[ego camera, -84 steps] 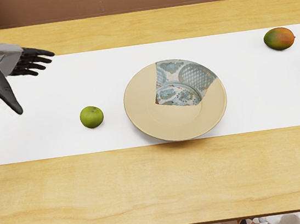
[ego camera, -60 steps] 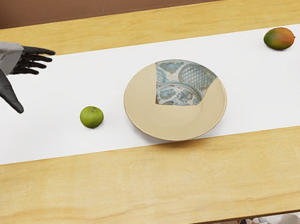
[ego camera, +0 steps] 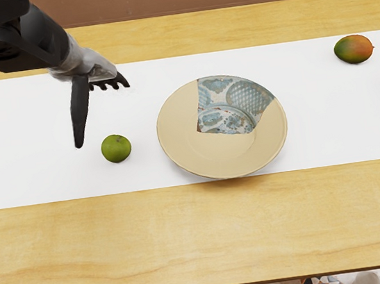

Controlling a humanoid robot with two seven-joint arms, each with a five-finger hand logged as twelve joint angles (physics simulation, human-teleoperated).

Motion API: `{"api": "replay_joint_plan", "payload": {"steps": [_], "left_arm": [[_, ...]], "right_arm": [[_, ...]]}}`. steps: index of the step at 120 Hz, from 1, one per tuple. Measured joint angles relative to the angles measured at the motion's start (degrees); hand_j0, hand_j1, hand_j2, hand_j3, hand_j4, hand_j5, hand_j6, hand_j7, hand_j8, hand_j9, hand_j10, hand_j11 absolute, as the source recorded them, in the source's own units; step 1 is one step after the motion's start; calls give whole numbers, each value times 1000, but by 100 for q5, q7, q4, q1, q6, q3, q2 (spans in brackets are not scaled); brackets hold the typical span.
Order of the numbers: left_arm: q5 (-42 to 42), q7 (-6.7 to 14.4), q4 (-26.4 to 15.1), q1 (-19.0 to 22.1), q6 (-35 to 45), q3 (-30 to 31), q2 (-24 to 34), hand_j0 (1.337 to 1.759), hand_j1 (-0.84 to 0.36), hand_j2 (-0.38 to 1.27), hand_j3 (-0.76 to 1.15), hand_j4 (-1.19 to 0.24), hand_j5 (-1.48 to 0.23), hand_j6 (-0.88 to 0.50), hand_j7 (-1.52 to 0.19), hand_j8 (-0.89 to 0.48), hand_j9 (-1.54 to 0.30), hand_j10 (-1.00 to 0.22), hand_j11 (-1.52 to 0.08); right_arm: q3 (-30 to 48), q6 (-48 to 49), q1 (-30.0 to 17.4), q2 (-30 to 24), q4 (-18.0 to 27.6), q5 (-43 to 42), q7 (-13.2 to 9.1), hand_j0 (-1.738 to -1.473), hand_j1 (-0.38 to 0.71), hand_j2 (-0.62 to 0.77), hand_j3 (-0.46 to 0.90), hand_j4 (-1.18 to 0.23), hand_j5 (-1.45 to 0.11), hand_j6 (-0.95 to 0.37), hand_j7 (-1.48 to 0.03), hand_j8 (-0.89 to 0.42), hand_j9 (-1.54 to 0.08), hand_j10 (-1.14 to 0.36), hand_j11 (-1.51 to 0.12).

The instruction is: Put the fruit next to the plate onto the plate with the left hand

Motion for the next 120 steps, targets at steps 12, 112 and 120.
{"api": "replay_joint_plan", "payload": {"steps": [12, 112, 120], "left_arm": [[-897, 504, -320, -54, 793, 209, -302, 1658, 343, 1, 0, -5, -7, -6, -7, -5, -7, -5, -7], [-1589, 1158, -1001, 1784, 4487, -1012, -313, 1658, 214, 23, 0, -113, -147, -113, -147, -113, -147, -113, -147], [-1748, 1160, -985, 1871, 4943, -1032, -313, 1658, 182, 28, 0, -140, -181, -140, -181, -140, -181, -139, -181]], "right_arm": [[0, 0, 1, 0, 0, 0, 0, -1658, -331, -3, 0, -15, -20, -15, -20, -15, -20, -15, -20], [0, 0, -1, 0, 0, 0, 1, -1658, -331, -3, 0, -15, -20, -15, -20, -15, -20, -15, -20], [0, 0, 0, 0, 0, 0, -1, -1658, -331, -3, 0, -15, -20, -15, -20, -15, -20, -15, -20]]}}
